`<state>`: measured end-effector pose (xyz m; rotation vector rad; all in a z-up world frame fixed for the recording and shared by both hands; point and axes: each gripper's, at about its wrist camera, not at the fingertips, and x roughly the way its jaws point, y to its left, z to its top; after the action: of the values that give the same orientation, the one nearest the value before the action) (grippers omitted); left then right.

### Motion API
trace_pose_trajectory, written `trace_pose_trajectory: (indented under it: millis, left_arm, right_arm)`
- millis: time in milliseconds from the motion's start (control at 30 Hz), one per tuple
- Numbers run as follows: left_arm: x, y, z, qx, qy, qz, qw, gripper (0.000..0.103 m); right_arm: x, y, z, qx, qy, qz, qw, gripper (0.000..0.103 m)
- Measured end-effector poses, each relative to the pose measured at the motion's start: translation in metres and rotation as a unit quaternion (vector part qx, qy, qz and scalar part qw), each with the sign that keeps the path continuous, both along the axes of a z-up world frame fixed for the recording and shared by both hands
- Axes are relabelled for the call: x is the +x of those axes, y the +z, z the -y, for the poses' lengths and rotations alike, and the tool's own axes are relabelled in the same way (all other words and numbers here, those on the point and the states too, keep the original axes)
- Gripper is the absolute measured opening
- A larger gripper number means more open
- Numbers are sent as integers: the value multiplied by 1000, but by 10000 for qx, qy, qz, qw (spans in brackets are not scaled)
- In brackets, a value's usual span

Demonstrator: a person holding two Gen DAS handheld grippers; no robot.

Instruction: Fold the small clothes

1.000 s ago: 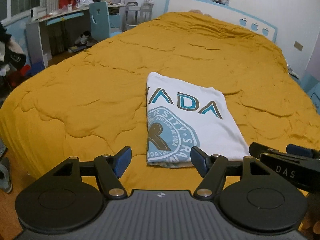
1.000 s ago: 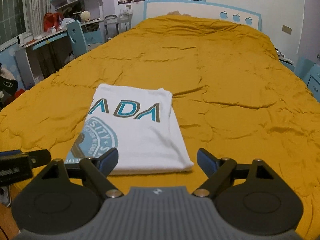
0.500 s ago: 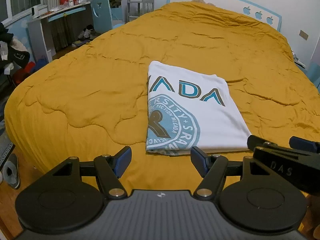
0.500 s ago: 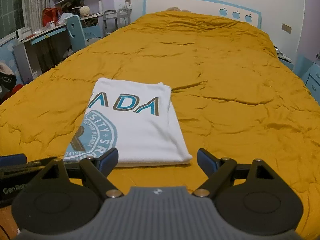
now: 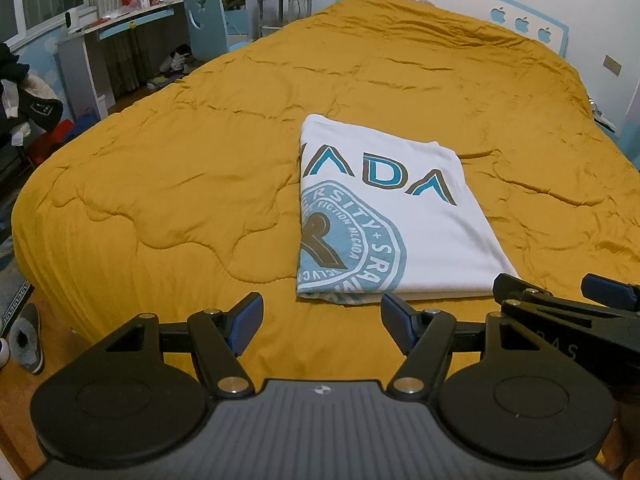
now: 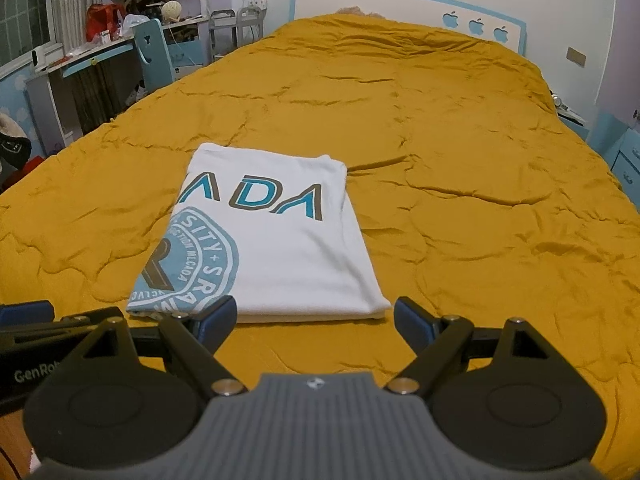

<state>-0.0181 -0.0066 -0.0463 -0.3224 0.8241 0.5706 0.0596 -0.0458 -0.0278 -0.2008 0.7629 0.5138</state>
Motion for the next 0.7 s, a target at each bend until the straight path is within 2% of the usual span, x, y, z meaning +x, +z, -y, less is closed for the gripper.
trace_pose_trajectory:
  millis: [700]
  left_arm:
    - [5, 0, 2, 73, -28, -52, 10000, 78]
  right_arm:
    - [2, 0, -3, -120, -68, -45, 9999, 82]
